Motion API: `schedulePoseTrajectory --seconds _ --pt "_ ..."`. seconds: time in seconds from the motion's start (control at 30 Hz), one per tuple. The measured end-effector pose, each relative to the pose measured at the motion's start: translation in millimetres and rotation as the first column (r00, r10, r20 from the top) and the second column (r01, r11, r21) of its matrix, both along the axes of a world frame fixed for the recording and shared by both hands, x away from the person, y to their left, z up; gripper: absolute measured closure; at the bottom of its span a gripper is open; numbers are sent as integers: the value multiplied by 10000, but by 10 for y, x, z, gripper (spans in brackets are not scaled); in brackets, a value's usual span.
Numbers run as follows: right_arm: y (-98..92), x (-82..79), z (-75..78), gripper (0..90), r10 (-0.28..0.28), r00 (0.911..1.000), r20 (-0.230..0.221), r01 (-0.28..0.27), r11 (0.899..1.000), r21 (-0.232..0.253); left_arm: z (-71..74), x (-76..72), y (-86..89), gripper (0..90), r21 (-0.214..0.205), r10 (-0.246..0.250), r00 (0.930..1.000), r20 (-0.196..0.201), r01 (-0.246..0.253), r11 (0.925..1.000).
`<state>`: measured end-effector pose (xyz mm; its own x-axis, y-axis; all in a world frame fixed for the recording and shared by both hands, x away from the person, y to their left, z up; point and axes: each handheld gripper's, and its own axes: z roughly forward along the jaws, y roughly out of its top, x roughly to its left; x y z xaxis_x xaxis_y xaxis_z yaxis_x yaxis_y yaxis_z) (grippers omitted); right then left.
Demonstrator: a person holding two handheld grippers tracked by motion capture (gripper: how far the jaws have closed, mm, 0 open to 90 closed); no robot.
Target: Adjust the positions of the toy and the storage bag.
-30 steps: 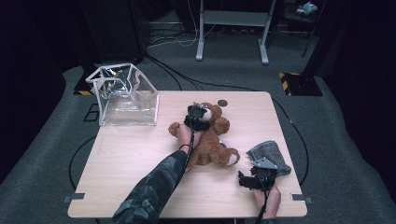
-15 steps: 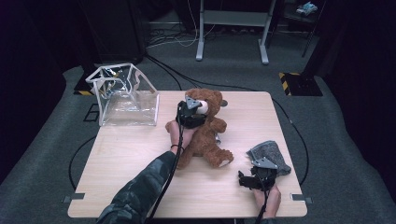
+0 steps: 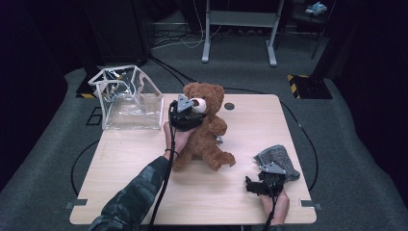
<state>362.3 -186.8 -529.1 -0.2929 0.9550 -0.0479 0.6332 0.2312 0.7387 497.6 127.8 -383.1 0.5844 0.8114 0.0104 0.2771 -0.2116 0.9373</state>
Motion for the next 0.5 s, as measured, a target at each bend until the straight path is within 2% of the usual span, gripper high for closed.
schedulePoseTrajectory --seconds 0.1,0.33,0.43,0.5 --pt "-3 2 0 52 9 10000 -5 -9 10000 -5 69 -55 119 510 -93 44 10000 59 -44 9999" --pt "4 2 0 52 -18 10000 4 18 10000 21 161 -171 376 509 112 -32 9999 158 30 9999" --pt "4 1 0 52 3 10000 16 -3 10000 -5 187 -202 465 510 223 -69 9999 122 66 9997" --pt "4 2 0 52 -4 10000 -11 4 10000 13 205 -212 525 510 294 -41 10000 -62 43 9996"
